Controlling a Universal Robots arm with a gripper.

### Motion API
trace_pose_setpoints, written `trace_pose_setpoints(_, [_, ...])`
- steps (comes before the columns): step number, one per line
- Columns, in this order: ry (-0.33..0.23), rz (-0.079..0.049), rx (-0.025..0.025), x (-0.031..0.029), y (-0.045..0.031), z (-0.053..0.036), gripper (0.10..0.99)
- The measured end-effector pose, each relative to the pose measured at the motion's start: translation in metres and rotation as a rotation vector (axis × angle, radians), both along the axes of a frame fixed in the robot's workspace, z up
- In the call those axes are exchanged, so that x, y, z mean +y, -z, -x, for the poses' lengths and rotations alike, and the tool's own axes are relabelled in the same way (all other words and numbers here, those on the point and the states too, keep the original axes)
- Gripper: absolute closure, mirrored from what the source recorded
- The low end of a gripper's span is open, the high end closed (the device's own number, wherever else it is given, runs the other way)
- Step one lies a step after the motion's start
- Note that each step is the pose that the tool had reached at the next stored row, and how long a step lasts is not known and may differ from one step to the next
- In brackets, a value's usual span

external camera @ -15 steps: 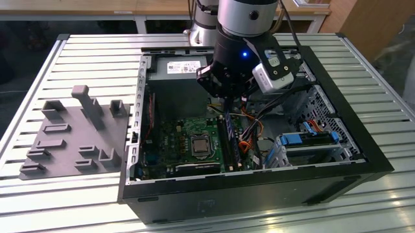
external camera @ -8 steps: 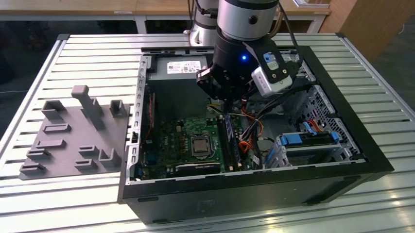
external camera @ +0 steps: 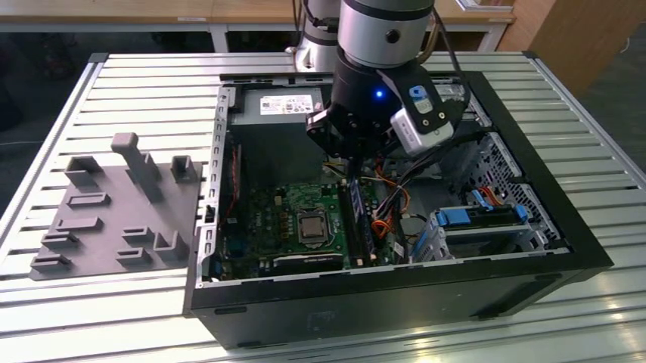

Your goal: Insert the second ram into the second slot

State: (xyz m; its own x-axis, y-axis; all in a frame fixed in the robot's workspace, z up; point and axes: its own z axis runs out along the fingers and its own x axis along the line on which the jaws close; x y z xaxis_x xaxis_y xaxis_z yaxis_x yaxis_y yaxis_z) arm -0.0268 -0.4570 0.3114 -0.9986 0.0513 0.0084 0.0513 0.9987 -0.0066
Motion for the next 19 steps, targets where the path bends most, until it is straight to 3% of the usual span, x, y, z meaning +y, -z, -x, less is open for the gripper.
trace_pose_setpoints(19, [-0.016, 0.0, 0.0025, -0.003, 0.01, 0.0, 0.953])
